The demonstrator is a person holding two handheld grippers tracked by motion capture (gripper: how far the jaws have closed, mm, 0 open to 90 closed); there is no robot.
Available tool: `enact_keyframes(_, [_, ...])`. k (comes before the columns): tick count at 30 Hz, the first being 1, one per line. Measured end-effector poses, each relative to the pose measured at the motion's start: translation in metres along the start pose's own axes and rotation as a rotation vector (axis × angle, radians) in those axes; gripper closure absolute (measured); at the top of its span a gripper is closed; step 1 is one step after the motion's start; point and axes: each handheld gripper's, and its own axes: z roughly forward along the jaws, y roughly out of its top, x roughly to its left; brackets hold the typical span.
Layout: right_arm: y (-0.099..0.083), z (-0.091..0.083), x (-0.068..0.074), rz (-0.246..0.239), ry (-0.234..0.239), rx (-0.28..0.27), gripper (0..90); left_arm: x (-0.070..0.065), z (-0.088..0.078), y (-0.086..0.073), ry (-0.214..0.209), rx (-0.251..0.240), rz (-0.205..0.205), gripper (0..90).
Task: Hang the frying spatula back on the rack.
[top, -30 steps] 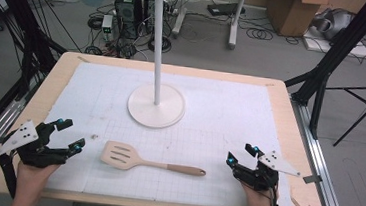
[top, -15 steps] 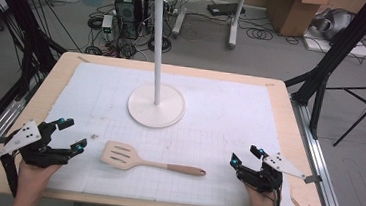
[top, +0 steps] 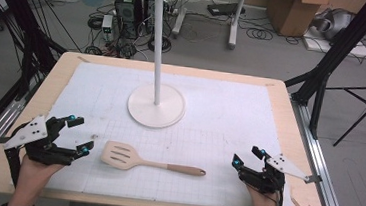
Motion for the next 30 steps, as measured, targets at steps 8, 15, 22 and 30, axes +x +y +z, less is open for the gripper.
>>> enact_keyframes(8, [0.001,0.001,-0.003,-0.002,0.004,-0.006,19.8,-0.013,0.035,0.023,-0.147,0.046,0.065,17.1])
enact_keyframes(15, [0.002,0.002,-0.002,-0.004,0.018,-0.009,19.9,-0.023,0.064,0.033,-0.239,0.123,0.097,17.7])
enact_keyframes(22, [0.001,0.004,-0.001,-0.018,0.017,0.006,19.9,-0.031,0.1,0.036,-0.321,0.248,0.124,19.0])
enact_keyframes(30, [0.001,0.005,-0.002,-0.023,0.019,0.017,20.0,-0.037,0.131,0.031,-0.371,0.364,0.148,22.3])
